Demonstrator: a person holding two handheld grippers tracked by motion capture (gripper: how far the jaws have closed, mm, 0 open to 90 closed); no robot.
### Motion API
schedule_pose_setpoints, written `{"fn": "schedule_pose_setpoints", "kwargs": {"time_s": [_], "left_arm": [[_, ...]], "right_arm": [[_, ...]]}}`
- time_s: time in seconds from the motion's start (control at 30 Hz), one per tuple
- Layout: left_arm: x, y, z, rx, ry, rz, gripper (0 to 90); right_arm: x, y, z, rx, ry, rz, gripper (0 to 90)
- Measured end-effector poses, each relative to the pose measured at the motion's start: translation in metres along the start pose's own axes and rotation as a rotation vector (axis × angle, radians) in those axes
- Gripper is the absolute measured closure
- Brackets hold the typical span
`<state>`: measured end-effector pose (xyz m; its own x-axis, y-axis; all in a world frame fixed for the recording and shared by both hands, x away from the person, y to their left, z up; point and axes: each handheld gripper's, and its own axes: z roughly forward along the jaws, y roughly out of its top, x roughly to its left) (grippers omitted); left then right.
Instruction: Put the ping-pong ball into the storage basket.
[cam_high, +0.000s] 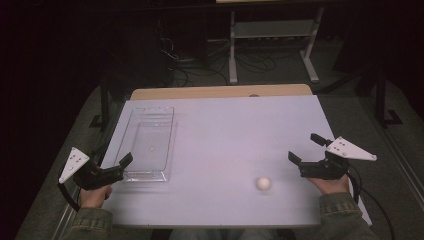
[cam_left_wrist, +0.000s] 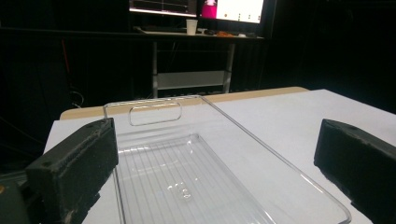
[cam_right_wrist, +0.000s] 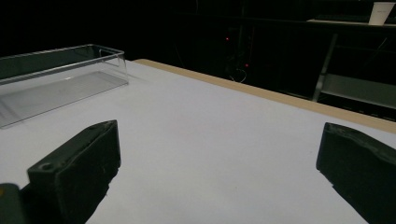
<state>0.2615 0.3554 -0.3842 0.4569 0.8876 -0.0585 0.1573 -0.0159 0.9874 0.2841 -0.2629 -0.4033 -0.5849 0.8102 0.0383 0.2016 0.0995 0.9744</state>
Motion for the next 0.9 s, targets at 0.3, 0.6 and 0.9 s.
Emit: {"fn": "schedule_pose_setpoints", "kwargs": {"time_s": [0.3, 0.6, 0.9], "left_arm": [[-0.005, -0.001, 0.002, 0.026, -0.011, 0.039, 0.0], [-0.009, 0.001, 0.004, 0.030, -0.018, 0.040, 0.0], [-0.010, 0.010, 0.010, 0.039, -0.020, 0.060, 0.0]], "right_arm": [[-0.001, -0.001, -0.002, -0.010, 0.005, 0.020, 0.0], [-0.002, -0.003, -0.001, -0.006, -0.008, 0.023, 0.0], [-0.003, -0.003, -0.002, -0.002, -0.016, 0.026, 0.0]]}}
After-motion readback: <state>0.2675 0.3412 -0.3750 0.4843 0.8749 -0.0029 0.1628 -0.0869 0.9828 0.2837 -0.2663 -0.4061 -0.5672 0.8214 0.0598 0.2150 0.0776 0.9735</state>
